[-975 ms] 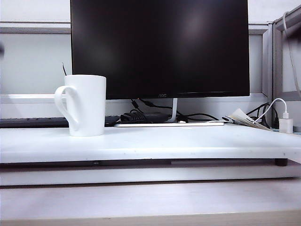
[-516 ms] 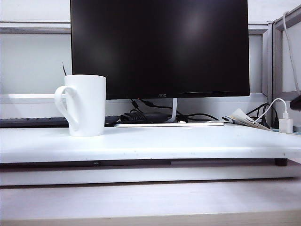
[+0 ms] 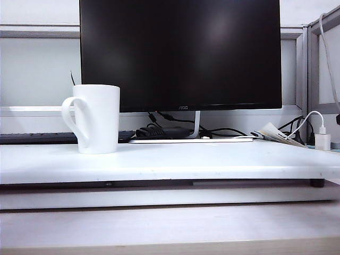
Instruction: Pick up a spoon and stir the liquid in the cup.
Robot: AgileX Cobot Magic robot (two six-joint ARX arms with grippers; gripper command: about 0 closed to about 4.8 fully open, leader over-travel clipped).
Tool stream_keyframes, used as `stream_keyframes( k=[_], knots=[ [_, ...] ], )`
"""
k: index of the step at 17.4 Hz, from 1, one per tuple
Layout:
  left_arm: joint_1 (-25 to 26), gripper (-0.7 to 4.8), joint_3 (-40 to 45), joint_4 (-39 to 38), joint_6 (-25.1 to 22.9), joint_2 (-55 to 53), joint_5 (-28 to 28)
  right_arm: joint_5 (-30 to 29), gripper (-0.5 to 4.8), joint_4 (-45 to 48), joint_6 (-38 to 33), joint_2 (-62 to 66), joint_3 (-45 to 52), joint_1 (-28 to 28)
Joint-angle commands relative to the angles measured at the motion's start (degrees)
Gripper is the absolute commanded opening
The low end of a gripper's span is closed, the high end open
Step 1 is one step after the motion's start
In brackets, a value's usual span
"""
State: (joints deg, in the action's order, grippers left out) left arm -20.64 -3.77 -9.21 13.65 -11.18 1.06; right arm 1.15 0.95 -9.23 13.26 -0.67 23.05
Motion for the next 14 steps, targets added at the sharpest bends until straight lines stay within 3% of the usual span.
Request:
stream_keyframes(
  k=[1, 5, 11, 14],
  knots=[
    [0.0, -0.06, 0.0, -0.2, 0.1, 1.7, 0.2, 0.2, 0.09, 0.5, -0.2, -0.4, 0.4, 0.0],
    [4.1, -0.06, -0.1, -0.5, 0.1, 7.0, 0.5, 0.2, 0.09, -0.2, -0.1, -7.7, 0.4, -1.6],
    [19.0, -0.06, 0.2, 0.0, 0.1, 11.0, -0.1, 0.2, 0.09, 1.0, -0.1, -13.1, 0.3, -9.7],
    [20.3, -0.06, 3.4, 2.3, 0.0, 11.0, -0.3, 0.2, 0.09, 1.0, -0.1, -13.1, 0.4, -14.6]
  ],
)
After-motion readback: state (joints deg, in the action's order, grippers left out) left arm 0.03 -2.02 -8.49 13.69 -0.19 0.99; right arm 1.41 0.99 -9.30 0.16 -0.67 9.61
